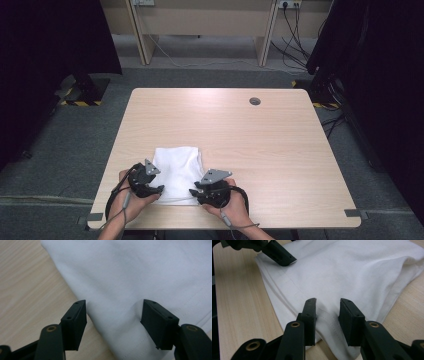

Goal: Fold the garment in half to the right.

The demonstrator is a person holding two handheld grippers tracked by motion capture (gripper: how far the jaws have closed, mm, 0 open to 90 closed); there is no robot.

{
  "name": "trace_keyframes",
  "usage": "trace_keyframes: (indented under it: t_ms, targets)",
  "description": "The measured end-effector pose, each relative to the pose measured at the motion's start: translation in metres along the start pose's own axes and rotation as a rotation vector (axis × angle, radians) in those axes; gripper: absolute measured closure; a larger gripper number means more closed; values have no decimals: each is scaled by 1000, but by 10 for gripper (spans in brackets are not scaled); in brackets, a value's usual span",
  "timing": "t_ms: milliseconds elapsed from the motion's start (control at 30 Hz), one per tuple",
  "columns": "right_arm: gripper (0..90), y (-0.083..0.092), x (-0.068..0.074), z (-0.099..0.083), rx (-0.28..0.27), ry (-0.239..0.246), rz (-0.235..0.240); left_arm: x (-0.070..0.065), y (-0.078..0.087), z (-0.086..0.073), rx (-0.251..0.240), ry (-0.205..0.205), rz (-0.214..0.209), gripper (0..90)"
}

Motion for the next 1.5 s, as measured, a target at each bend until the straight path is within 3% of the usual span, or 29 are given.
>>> trace_keyframes:
  t_ms: [133, 467, 867, 1500]
  targets:
    - [673, 0, 0, 0, 3, 1, -2, 2, -2, -1, -10, 33, -19, 385]
    - [671, 4, -11, -2, 13, -13, -22, -4, -9, 8, -40, 61, -29, 406]
    - [669, 25, -42, -12, 24, -59, -104, -22, -35, 48, -86, 40, -52, 410]
    - [659, 53, -98, -24, 38, -137, -222, -42, -77, 114, -135, 60, -97, 411]
Point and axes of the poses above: each handheld gripper's, and its own axes: y roughly backward along the jaws, z roughly out of its top, x roughly to its left, the point moved 1 cm from there along -y, roughly forward along the jaws
